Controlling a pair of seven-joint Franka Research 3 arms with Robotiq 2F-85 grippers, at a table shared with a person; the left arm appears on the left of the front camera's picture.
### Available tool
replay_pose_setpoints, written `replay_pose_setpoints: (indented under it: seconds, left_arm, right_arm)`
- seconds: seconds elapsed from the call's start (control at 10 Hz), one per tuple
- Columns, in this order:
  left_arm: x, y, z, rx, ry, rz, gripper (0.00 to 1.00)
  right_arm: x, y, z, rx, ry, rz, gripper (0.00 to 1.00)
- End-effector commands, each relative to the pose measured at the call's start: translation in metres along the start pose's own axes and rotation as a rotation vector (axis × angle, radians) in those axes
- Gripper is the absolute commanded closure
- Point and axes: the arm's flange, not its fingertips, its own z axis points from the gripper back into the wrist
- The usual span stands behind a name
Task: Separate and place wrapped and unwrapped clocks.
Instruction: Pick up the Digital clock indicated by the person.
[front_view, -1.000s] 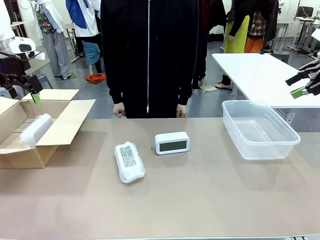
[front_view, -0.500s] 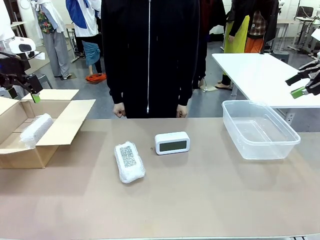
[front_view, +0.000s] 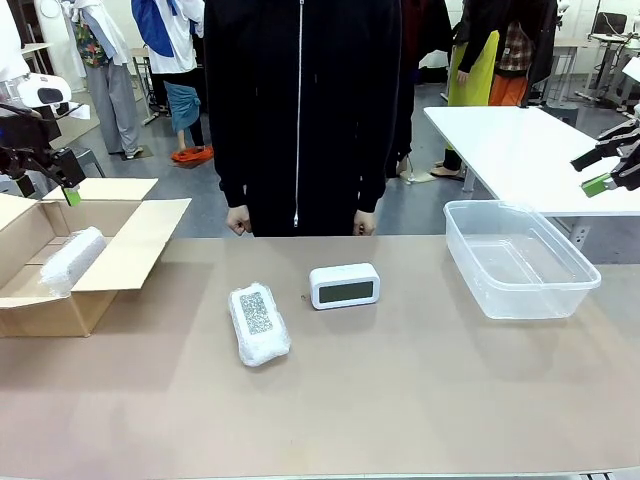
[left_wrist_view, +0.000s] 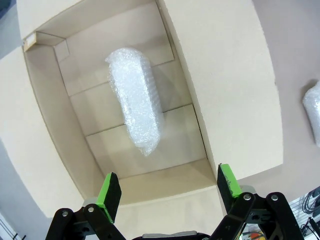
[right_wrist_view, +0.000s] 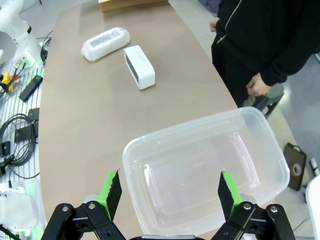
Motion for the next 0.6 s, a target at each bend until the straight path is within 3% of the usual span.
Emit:
replay_pose_setpoints:
  seconds: [0.0,0.5]
  left_arm:
    - [-0.0005,0.0000,0.0019,0.001,-0.005,0.000,0.00]
    - [0.0000,0.0000,0.0000,0.000,0.000,0.000,0.00]
  right_arm:
    - [0.0008,-0.0004,-0.0014,0.004,-0.009,0.005,0.00]
    - [0.0008,-0.0004,-0.0014,0.004,-0.009,0.005,0.00]
